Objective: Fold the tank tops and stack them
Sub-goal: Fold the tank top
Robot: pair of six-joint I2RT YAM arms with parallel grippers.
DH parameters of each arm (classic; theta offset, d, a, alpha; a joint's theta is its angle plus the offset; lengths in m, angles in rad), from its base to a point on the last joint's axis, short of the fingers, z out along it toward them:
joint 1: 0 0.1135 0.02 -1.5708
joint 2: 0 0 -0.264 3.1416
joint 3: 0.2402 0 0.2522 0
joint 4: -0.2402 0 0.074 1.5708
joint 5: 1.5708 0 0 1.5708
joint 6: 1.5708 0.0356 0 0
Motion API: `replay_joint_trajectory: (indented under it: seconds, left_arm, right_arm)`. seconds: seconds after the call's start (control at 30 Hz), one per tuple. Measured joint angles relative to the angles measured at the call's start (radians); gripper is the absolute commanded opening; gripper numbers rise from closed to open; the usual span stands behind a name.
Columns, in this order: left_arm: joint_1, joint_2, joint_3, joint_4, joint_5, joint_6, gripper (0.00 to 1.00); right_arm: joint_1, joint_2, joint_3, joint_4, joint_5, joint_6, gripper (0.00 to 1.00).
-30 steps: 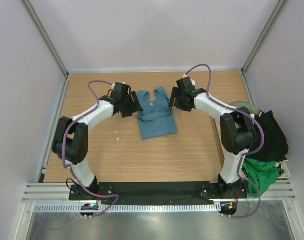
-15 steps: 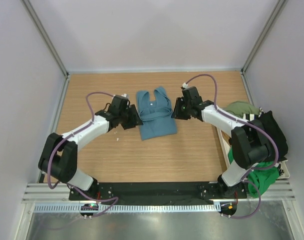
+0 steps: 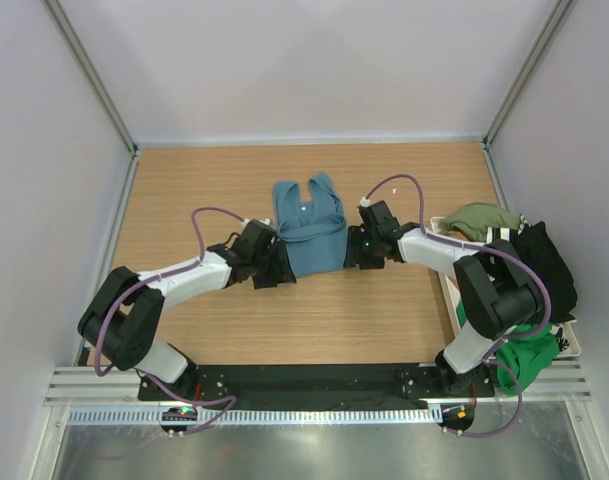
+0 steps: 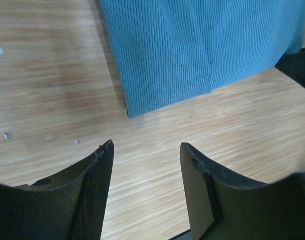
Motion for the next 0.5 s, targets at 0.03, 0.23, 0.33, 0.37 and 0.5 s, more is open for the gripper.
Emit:
replay_joint_trajectory:
  seconds: [0.03, 0.23, 0.33, 0.37, 0.5]
  left_arm:
    - [0.000, 0.002, 0.000, 0.009, -0.004, 0.003, 0.57]
    - [0.000, 0.061, 0.014, 0.035, -0.016, 0.037, 0.50]
    - [0.000, 0.100, 0.039, 0.039, -0.011, 0.059, 0.49]
    - [0.000, 0.107, 0.046, 0.043, -0.013, 0.065, 0.49]
    - [0.000, 0.123, 0.058, 0.048, -0.011, 0.088, 0.45]
  right_arm:
    - [0.003, 0.000, -0.002, 0.002, 0.006, -0.005, 0.52]
    - [0.031, 0.000, -0.002, 0.010, 0.032, -0.035, 0.41]
    - [0.038, 0.002, -0.002, 0.011, 0.040, -0.047, 0.28]
    - [0.039, 0.002, -0.002, 0.011, 0.043, -0.050, 0.25]
    - [0.042, 0.002, -0.002, 0.015, 0.046, -0.061, 0.13]
